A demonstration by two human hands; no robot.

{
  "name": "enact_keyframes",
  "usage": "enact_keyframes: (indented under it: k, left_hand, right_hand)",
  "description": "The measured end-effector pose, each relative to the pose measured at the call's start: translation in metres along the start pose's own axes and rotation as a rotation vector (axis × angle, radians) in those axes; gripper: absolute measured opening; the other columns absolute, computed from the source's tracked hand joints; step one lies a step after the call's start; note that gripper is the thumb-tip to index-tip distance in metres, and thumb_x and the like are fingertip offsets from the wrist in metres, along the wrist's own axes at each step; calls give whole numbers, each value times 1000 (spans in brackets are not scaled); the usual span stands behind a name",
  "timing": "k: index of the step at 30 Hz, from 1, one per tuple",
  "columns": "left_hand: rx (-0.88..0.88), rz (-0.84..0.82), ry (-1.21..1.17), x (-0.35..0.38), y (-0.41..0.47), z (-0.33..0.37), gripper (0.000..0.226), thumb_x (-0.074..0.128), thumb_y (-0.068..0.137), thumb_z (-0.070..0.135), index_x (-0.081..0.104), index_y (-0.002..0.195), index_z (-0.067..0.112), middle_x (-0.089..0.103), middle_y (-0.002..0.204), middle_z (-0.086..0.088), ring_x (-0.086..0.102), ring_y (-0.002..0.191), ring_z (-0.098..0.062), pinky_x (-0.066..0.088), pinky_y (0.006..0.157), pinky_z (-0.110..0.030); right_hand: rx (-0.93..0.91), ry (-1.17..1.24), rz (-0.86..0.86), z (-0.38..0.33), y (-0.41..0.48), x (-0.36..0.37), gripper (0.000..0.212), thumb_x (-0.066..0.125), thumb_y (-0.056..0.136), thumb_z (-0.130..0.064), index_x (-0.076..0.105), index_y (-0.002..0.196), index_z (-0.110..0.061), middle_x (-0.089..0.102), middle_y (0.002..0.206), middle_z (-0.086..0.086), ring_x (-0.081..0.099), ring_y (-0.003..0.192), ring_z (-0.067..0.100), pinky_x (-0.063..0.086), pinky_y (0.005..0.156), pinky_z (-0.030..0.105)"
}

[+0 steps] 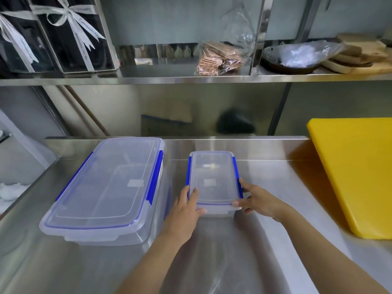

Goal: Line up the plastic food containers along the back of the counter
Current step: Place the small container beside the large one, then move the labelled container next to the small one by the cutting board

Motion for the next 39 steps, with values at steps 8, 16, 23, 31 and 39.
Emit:
enact_keyframes:
  k: [8, 16, 23, 31, 39]
  left_hand:
    - [-28, -1, 77, -7, 21, -5, 60, 35, 98, 38, 12, 151, 22, 6, 161, 1, 31, 141, -18, 40, 103, -29]
    - [-39, 83, -86, -15, -5, 0, 74, 41, 90, 55, 2, 150, 34, -2, 162, 5, 12, 148, -21, 27, 115, -39]
    - [-86, -75, -300, -36, -74, -8, 65, 45, 87, 58, 31, 145, 32, 37, 152, 7, 39, 136, -14, 34, 111, -39]
    - [-190, -253, -520, -39, -153, -21, 65, 58, 81, 56, 44, 137, 27, 51, 137, -3, 51, 118, -15, 39, 101, -30]
    - [-254, -438, -607, -26, -207, -9, 58, 58, 84, 50, 44, 135, 26, 55, 121, 7, 57, 111, -16, 44, 93, -31]
  right_hand:
    - [-68, -50, 153, 0, 19, 4, 56, 59, 88, -29, 36, 139, -22, 54, 109, -7, 57, 93, 16, 52, 87, 33]
    - [-32, -262, 311, -4, -12, 23, 58, 45, 90, -48, 27, 140, -26, 54, 132, 10, 53, 116, 31, 47, 94, 44]
    - [-70, -125, 302, -7, -79, 49, 65, 57, 85, -46, 31, 141, -25, 49, 139, 6, 48, 125, 25, 42, 102, 38]
    - [-31, -74, 305, 7, -151, 79, 71, 63, 77, -53, 40, 136, -21, 55, 118, 5, 55, 107, 19, 45, 98, 37]
    - [34, -70, 90, 24, -195, 119, 68, 67, 78, -42, 39, 136, -21, 50, 130, 5, 54, 112, 23, 46, 95, 36]
Point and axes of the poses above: each hand's wrist, its own y-axis towards the middle knuckle, its own x-axis out of the palm, z = x × y, the point moved 3 cm from there along y, towards the middle knuckle
